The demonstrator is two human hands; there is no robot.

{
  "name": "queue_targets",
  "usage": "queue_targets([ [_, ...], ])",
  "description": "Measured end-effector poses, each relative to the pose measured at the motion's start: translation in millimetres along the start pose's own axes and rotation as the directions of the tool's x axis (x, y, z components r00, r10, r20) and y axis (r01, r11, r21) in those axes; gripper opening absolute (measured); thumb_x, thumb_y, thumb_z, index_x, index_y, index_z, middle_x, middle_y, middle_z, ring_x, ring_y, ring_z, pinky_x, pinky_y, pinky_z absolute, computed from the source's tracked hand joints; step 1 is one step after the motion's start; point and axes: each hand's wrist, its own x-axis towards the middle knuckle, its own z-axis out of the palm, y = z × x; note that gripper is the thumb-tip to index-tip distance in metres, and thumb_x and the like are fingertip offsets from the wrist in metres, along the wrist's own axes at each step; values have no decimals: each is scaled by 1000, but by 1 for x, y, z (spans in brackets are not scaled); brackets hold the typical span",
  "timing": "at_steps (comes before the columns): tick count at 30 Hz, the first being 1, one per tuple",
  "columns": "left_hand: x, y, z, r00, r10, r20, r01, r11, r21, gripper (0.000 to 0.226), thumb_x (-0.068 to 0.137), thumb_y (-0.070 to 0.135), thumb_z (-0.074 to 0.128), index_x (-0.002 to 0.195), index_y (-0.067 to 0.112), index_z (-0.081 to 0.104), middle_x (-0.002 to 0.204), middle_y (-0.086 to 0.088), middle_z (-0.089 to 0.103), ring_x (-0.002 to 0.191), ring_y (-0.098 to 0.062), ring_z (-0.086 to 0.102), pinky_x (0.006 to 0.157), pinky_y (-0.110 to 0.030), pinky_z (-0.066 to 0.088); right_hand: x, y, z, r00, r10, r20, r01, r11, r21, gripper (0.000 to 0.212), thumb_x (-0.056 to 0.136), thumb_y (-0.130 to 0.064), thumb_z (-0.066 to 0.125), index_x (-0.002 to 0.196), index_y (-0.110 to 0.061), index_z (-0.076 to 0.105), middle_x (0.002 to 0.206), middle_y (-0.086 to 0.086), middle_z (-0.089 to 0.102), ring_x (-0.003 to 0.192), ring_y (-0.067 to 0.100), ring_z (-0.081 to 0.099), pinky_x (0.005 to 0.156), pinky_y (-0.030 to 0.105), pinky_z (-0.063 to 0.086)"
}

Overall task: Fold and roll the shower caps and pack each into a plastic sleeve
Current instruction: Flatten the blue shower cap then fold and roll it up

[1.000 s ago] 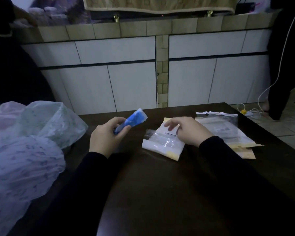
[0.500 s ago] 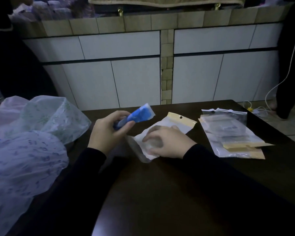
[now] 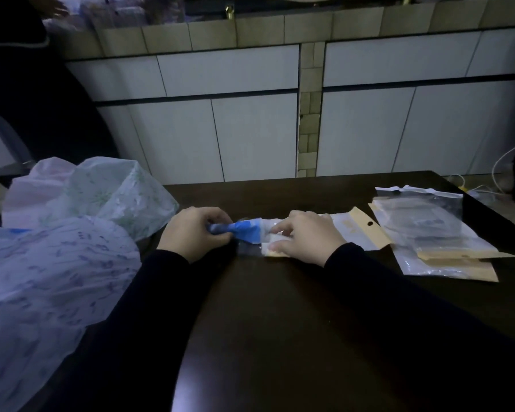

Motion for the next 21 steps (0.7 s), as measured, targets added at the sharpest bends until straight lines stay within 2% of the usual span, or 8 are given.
queue_targets([
  [2,0,-5,1,1000,-18,-16,18,1000,2,20,77,31,78,77,43,61,76,19,62,75,0,56,65,-18,40,4,2,5,998,42,-43,-42,999,-4,35,90,-48,54,124,-41,59,120,-7,60,113,20,51,97,39,35],
  [4,0,-10,1,999,-32,-24,32,999,-6,24,75,30,79,70,44,60,75,19,63,74,0,57,66,-19,42,3,6,9,993,85,-87,-78,994,75,36,87,-54,53,121,-42,60,115,-10,60,111,20,52,95,40,43],
  [8,4,-12,4,1000,9,-18,-9,1000,-5,27,71,34,81,68,50,58,82,14,65,79,-5,59,72,-25,47,-6,9,8,975,50,-218,3,972,234,42,87,-59,53,123,-39,59,103,-15,57,99,12,53,92,36,45],
  [10,5,-5,6,999,34,29,-34,999,-2,23,74,37,79,77,49,61,90,12,63,85,-6,57,78,-28,49,-10,5,3,969,-30,-247,75,982,173,42,87,-59,53,123,-37,59,106,-14,56,101,9,51,96,35,40],
  [13,7,1,9,995,40,95,-37,999,-36,16,79,37,76,89,44,65,98,15,65,89,-4,56,84,-28,50,-12,-1,3,968,-151,-198,154,988,-2,46,86,-62,53,125,-39,57,110,-12,52,112,9,44,98,34,31],
  [16,7,3,5,987,-2,162,21,993,-117,16,80,32,76,92,38,67,102,15,61,91,-2,55,79,-19,43,-12,-1,4,965,-158,-208,159,987,-13,48,83,-65,53,126,-41,57,117,-14,50,117,9,40,97,34,28],
  [21,7,4,0,973,-20,232,62,983,-173,14,81,37,75,93,36,70,89,18,66,85,-2,60,68,-14,43,-13,-4,3,958,-198,-206,193,980,-44,45,89,-57,51,128,-37,54,134,-14,51,127,10,39,103,35,26],
])
